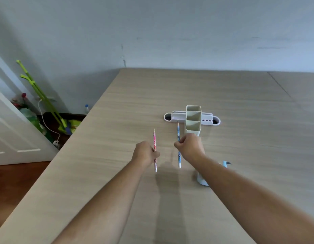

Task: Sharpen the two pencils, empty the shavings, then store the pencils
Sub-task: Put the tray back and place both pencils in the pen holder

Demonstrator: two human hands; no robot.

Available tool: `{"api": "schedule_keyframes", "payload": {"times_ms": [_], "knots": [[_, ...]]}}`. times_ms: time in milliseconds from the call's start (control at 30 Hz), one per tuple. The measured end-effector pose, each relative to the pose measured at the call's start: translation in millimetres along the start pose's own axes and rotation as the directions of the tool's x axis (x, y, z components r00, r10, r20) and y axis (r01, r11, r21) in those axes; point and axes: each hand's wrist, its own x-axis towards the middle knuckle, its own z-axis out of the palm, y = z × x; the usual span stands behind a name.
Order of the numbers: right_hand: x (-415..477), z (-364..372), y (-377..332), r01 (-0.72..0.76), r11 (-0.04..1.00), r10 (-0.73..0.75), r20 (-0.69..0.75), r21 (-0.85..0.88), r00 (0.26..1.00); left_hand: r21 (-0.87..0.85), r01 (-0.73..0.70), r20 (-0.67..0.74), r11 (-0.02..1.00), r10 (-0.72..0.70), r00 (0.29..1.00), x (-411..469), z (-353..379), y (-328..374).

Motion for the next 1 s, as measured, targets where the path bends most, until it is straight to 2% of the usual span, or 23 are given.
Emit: {"api": "schedule_keyframes", "payload": {"times_ms": [167, 333, 467, 633, 800, 1000], "knots": [[41.6, -66.6, -12.9, 0.072, 0.976, -0.021, -0.242, 0.205, 0.97, -0.066, -0.176, -0.111, 0.982, 0.168, 0.979, 30.6, -24.5, 77.6], [85.7, -95.5, 6.2, 0.089, 0.941, 0.041, -0.37, 0.328, 0.928, -0.196, -0.25, -0.225, 0.948, 0.205, 0.953, 68.3, -8.1, 128.0], [110.5, -87.0, 28.5, 0.04, 0.933, 0.09, -0.339, 0.358, 0.936, -0.247, -0.256, -0.274, 0.935, 0.186, 0.944, 93.3, 22.3, 138.2], [132.1, -60.3, 54.4, -0.014, 0.935, 0.111, -0.255, 0.355, 0.96, -0.253, -0.217, -0.24, 0.943, 0.156, 0.958, 115.3, 59.9, 124.2], [139.2, -47.7, 65.9, -0.085, 0.938, 0.141, -0.145, 0.335, 0.979, -0.207, -0.182, -0.195, 0.961, 0.142, 0.97, 124.4, 74.9, 111.2], [136.7, -45.3, 71.6, -0.127, 0.935, 0.173, -0.112, 0.331, 0.978, -0.15, -0.195, -0.188, 0.969, 0.166, 0.968, 128.0, 77.5, 104.2]]}}
